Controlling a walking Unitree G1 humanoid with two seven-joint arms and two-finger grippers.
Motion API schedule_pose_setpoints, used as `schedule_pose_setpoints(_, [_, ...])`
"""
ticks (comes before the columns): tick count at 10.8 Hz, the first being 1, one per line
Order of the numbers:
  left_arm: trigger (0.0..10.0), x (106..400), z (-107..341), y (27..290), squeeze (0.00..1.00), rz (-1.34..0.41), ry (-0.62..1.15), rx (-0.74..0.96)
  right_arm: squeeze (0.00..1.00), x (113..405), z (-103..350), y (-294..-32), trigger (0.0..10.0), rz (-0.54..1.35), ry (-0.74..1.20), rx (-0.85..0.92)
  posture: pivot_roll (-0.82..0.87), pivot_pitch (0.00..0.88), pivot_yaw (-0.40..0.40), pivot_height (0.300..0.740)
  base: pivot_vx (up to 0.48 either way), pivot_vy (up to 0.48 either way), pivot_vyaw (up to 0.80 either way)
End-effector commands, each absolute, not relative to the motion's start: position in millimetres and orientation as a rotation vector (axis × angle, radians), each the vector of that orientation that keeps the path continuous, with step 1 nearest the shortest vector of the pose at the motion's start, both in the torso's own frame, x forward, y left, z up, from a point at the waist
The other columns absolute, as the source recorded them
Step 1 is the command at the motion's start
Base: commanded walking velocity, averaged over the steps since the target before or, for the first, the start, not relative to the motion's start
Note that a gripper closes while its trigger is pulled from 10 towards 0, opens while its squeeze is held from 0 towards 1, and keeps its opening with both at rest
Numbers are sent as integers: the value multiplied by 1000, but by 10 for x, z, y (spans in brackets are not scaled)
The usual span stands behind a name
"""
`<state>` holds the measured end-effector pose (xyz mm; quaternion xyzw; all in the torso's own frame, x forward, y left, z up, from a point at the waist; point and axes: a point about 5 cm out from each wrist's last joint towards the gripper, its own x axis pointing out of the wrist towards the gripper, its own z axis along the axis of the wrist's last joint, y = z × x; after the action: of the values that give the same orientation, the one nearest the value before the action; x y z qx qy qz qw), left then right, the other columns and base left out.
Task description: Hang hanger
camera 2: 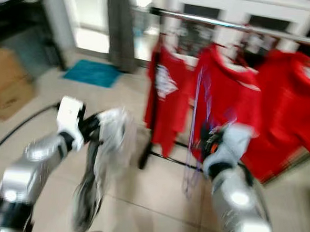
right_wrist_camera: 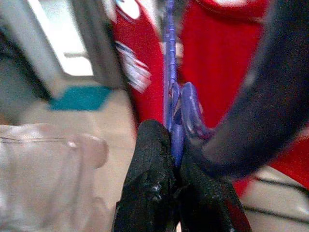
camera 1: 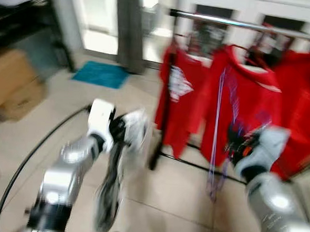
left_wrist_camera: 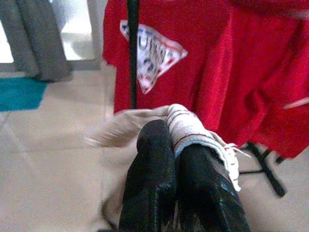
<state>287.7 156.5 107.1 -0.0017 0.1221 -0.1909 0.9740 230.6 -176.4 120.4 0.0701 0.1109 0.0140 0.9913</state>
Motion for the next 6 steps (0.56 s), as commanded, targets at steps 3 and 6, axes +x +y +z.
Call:
schedule_pose_setpoints(3, [10000,2834,1195,1546,0,-313,141,13,0,2257,1152,-1710,10000,-11,253,96,-20,0,6,723,0,0,-796])
schedule_pose_setpoints(6, [10000,2817,1205,1542,0,-245,151,-8,0,2214,1167,-1677,10000,-14,249,189,-17,0,0,723,0,0,-800])
